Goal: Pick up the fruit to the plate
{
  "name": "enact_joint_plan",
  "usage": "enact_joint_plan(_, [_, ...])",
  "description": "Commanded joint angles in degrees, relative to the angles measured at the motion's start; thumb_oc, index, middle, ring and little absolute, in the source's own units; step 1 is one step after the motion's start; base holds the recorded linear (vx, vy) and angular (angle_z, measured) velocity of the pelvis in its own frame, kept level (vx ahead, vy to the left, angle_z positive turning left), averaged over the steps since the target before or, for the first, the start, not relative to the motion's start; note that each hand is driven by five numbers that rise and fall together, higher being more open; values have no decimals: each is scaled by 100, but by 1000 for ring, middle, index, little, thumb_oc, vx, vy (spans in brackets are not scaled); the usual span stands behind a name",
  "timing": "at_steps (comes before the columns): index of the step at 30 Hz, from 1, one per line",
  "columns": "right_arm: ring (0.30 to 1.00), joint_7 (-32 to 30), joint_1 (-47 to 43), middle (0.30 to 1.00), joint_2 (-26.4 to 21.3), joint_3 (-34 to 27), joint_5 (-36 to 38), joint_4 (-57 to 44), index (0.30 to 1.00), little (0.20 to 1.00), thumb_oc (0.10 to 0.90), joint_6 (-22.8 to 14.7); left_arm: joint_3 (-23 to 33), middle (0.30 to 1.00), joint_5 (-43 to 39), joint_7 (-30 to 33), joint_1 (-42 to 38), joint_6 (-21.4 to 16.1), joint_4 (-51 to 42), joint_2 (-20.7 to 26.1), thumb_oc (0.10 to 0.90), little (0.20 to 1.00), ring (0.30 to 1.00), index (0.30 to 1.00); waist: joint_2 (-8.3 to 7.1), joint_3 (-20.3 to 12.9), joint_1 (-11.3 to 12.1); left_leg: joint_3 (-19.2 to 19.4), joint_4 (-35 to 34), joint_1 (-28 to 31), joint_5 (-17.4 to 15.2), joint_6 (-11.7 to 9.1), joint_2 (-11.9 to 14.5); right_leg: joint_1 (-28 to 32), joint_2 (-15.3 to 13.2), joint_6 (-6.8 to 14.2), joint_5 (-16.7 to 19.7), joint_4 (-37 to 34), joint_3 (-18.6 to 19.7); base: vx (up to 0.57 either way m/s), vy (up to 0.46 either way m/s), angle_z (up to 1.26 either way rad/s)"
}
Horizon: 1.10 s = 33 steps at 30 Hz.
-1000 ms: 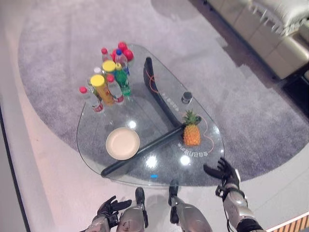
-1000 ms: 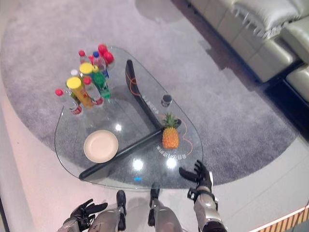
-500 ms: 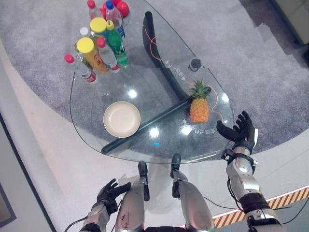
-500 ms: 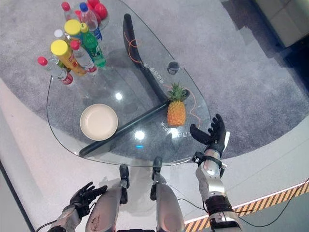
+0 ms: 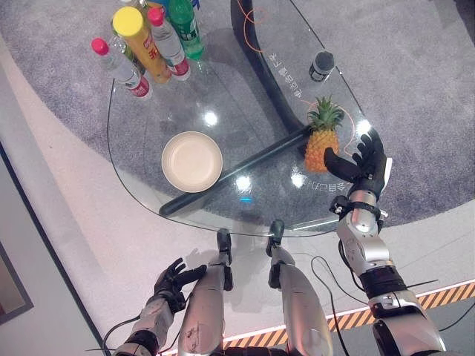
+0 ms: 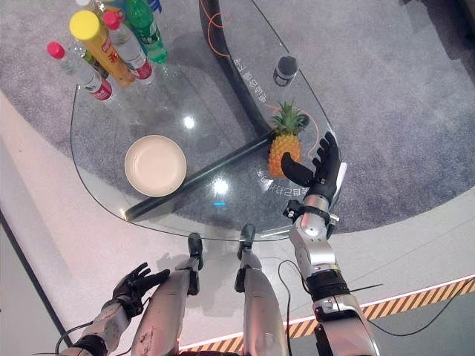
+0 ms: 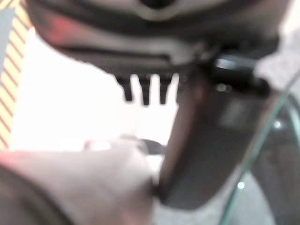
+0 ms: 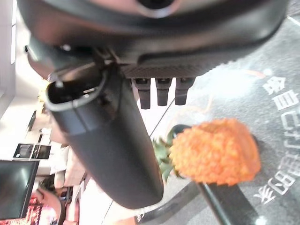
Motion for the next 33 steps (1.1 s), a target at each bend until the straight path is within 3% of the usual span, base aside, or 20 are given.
enact_joint_plan(1, [900, -442, -333, 900, -647, -101, -330, -654, 900, 900, 800, -127, -145, 900, -44, 194, 340, 188, -85, -59, 800, 900, 900, 900, 100, -74, 37, -356, 484, -314, -194, 20, -281, 24, -7, 166, -407, 859, -380, 0, 0, 0])
enact_joint_plan(18, [900, -1362, -1129, 900, -1011, 318, -601, 267, 900, 900, 800, 910, -326, 900, -162, 235, 254, 226, -249, -24, 800, 900, 900, 900, 202, -74, 199, -360, 434, -717, -158, 91, -377, -449, -55, 204, -319, 939, -469, 0, 29, 3])
enact_joint_plan(23, [900, -1192, -1300, 900, -1117, 518, -690, 385, 900, 900, 800, 1016, -365, 900, -187, 228, 253, 228, -297, -10, 800, 900, 900, 900, 219, -74, 247, -396, 442, -817, -163, 100, -405, -562, -78, 212, -298, 963, -498, 9, 18, 8])
enact_joint_plan(33, [900, -1119, -1655, 900, -1148, 760, -113, 829, 900, 900, 800, 1076, -483, 900, -234, 206, 183, 210, -318, 9, 800, 900, 900, 900, 262, -74, 335, -474, 483, -1066, -132, 88, -456, -791, -114, 207, -241, 981, -564, 6, 5, 2])
